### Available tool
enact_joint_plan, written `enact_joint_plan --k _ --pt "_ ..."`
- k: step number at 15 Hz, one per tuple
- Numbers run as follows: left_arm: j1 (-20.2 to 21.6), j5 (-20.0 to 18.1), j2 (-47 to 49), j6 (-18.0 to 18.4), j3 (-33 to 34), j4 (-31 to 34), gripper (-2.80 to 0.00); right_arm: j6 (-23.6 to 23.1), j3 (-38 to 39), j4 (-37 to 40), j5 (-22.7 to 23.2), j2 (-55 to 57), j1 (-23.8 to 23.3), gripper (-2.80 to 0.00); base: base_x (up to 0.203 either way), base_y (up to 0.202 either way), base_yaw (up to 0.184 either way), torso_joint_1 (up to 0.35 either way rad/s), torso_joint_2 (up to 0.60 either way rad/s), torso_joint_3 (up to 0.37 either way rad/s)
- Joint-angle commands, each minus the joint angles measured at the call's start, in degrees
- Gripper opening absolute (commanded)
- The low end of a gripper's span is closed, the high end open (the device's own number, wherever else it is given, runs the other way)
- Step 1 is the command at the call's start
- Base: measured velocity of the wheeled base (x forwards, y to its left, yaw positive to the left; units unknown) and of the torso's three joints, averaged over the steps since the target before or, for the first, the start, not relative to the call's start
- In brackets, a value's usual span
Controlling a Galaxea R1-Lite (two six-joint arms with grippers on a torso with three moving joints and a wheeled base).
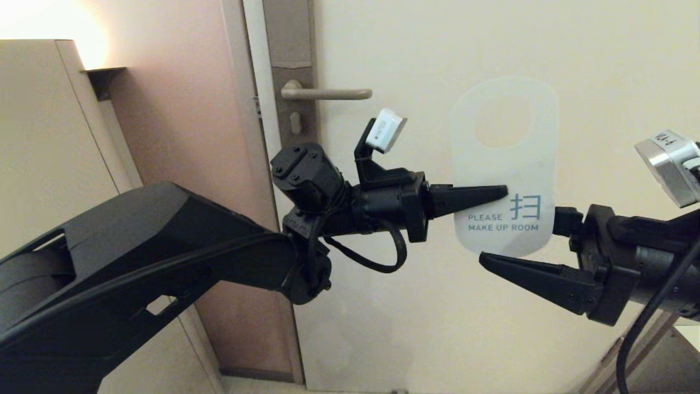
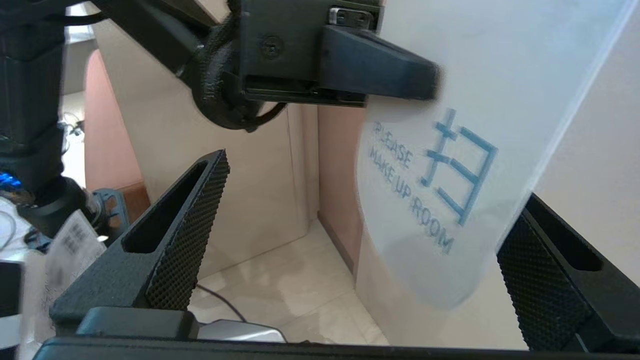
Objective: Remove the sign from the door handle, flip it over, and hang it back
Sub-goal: Hand it to the other hand
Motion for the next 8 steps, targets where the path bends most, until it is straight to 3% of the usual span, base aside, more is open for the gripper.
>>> enact_joint_plan --k 1,3,8 --pt "0.1 -0.3 0.4 -0.3 -0.2 -0.4 -2.8 0.0 0.1 -0.2 -1.6 0.8 0.0 0.0 0.0 0.0 0.0 0.0 0.0 0.0" --pt "0.5 -0.4 0.4 -0.6 0.1 -1.0 -2.8 0.1 -0.1 -0.1 -3.9 1.1 0.0 0.0 0.0 0.0 0.0 0.0 0.0 0.0" --pt "0.1 -0.9 0.9 -7.2 -0.2 -7.0 -2.8 0.1 -0.5 -0.2 -3.9 2.1 0.1 0.0 0.0 0.0 0.0 0.0 0.0 0.0"
